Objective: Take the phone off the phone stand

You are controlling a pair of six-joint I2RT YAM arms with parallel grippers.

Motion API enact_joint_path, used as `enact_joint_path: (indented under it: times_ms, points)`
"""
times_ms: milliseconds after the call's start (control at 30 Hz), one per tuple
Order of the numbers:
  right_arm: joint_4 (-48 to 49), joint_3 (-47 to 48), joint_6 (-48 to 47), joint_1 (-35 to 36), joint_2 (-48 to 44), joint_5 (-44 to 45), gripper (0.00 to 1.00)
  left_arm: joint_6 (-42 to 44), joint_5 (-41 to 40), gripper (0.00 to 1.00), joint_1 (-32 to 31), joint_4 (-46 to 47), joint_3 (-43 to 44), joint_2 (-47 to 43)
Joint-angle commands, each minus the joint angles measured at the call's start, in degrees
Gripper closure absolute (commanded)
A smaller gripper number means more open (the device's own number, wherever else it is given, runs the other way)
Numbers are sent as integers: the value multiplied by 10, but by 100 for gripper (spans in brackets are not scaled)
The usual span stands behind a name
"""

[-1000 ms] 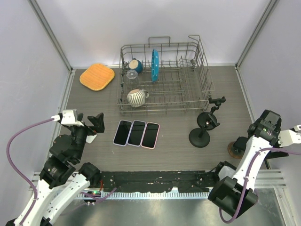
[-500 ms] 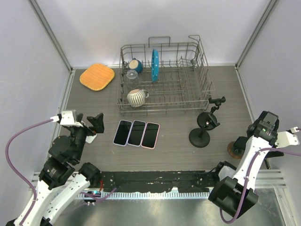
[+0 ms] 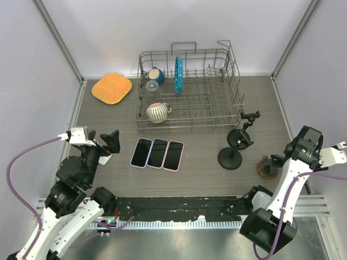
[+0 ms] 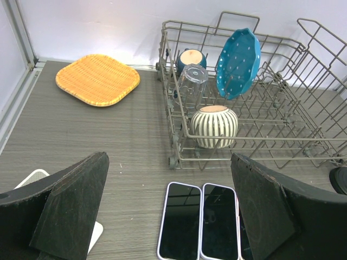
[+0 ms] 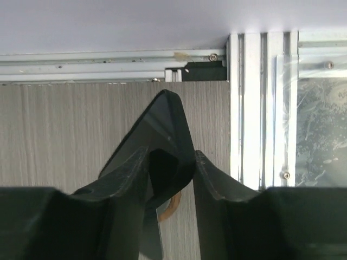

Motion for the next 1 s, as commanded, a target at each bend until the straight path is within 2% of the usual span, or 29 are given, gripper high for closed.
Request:
enact_joint_path:
  times_ms: [0, 67, 267, 533, 700, 967]
  points:
    - [4, 27, -23, 17, -4, -8, 69, -4, 5, 0, -2, 27, -1, 4]
    - [5, 34, -25, 21, -6, -8, 72, -4, 5, 0, -2, 27, -1, 4]
    - [6, 51, -32, 34, -9, -5, 99, -4, 6, 0, -2, 26, -1, 8]
    - [12, 105, -36, 64, -16, 5, 99, -4, 5, 0, -1, 26, -1, 11]
    - [43, 128, -70, 92, -48, -2, 99, -5, 8, 0, -1, 27, -1, 15]
    - [70, 200, -130, 119, -45, -24, 99, -3, 17, 0, 0, 26, -2, 27]
